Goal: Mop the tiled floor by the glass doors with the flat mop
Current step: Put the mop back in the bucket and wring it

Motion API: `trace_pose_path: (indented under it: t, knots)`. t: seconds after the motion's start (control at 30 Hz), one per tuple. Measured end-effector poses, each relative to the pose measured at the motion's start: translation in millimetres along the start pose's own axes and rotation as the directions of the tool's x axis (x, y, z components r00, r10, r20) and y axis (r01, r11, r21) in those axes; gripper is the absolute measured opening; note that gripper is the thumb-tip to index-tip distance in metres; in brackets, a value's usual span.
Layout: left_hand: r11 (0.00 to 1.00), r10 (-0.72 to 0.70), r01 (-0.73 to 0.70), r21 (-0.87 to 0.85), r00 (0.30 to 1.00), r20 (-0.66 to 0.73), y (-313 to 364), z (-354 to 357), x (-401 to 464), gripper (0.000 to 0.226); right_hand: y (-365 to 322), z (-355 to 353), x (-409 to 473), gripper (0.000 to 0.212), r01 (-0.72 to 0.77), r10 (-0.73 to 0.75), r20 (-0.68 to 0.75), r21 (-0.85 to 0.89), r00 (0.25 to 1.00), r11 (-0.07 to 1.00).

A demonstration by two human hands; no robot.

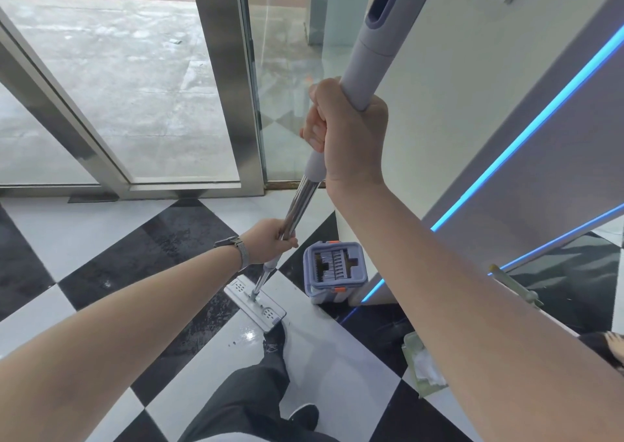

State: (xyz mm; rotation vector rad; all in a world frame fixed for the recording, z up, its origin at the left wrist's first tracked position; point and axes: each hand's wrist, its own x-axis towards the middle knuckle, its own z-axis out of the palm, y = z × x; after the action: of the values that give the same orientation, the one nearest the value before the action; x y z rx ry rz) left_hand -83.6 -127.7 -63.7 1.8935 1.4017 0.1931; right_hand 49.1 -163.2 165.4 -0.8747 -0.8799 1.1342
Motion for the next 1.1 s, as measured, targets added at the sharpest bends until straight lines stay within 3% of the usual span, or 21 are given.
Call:
trace_pose_path:
  t: [0.3, 0.47, 0.6, 0.77, 1.1]
  knots:
    - [0.998, -0.019, 0.016, -0.055, 0.998, -0.058, -9.2, 15.5, -11.5, 0.014, 12.2, 2.3, -19.7, 0.014, -0.003, 0.010, 0.073, -0.086, 0.997, 0.996]
    - [0.997, -0.029, 0.019, -0.078, 0.992, -0.121, -7.9, 1.4, -18.1, 0.018, 4.6, 7.5, -24.4, 0.028, 0.033, -0.028, 0.082, -0.064, 0.996, 0.997]
    - [0.998, -0.033, 0.026, -0.057, 0.990, -0.138, -9.2, -6.2, -24.9, 0.021, 1.9, 11.2, -28.0, 0.025, 0.011, -0.008, 0.069, -0.043, 0.998, 0.999]
    - [0.996, -0.059, 0.049, -0.072, 0.990, -0.132, -10.4, -2.6, -29.1, 0.016, 1.0, 11.8, -31.7, 0.012, -0.005, 0.008, 0.060, -0.044, 0.998, 0.999]
    - [0.996, -0.066, 0.058, -0.071, 0.990, -0.123, -15.6, -14.5, -26.6, 0.017, 0.3, 18.6, -25.9, 0.017, 0.008, -0.008, 0.081, 0.004, 0.997, 1.000]
